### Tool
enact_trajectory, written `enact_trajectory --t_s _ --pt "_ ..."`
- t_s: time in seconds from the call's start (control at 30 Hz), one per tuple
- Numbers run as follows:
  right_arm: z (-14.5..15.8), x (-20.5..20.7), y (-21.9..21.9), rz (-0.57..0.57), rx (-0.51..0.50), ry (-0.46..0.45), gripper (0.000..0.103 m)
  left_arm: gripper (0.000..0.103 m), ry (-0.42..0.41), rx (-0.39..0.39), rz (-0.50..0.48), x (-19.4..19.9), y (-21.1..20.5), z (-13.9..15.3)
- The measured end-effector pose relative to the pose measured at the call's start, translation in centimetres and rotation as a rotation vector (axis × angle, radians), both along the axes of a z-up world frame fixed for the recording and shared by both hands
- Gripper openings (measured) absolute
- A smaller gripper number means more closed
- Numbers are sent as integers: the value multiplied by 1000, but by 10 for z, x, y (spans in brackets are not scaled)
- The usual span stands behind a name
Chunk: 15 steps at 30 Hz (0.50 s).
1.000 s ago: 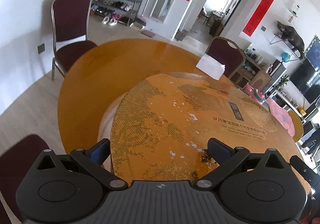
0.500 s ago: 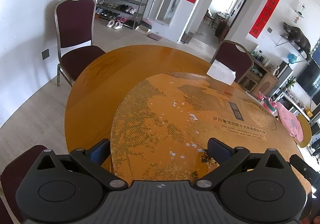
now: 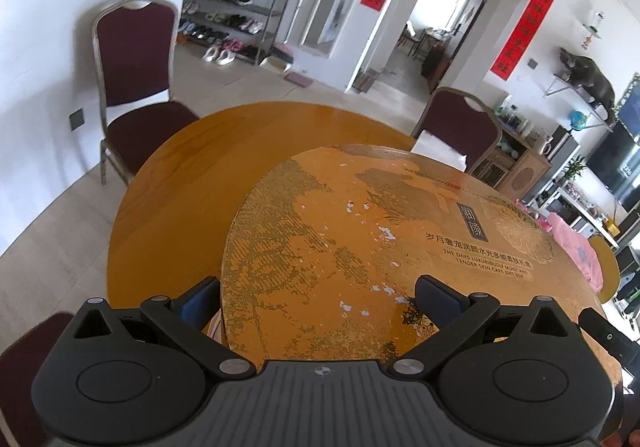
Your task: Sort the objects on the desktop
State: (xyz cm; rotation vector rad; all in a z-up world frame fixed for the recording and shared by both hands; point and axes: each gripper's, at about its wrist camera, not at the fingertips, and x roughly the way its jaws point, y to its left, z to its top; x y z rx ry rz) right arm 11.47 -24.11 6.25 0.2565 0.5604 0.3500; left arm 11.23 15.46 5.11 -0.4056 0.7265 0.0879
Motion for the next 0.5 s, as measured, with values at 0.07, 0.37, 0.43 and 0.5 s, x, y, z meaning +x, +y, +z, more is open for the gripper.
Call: enact_trajectory --t_s 0.07,0.37,0.43,0.5 --pt "-2 8 0 -6 4 5 93 101 -16 8 -9 6 0 -6" --pt "-44 26 7 -23 -6 49 93 100 61 -17 8 20 10 -52" --pt "-55 30 7 -22 1 67 93 100 70 -4 9 21 9 -59" --pt "-65 34 7 -21 11 86 93 100 74 14 11 22 8 -62"
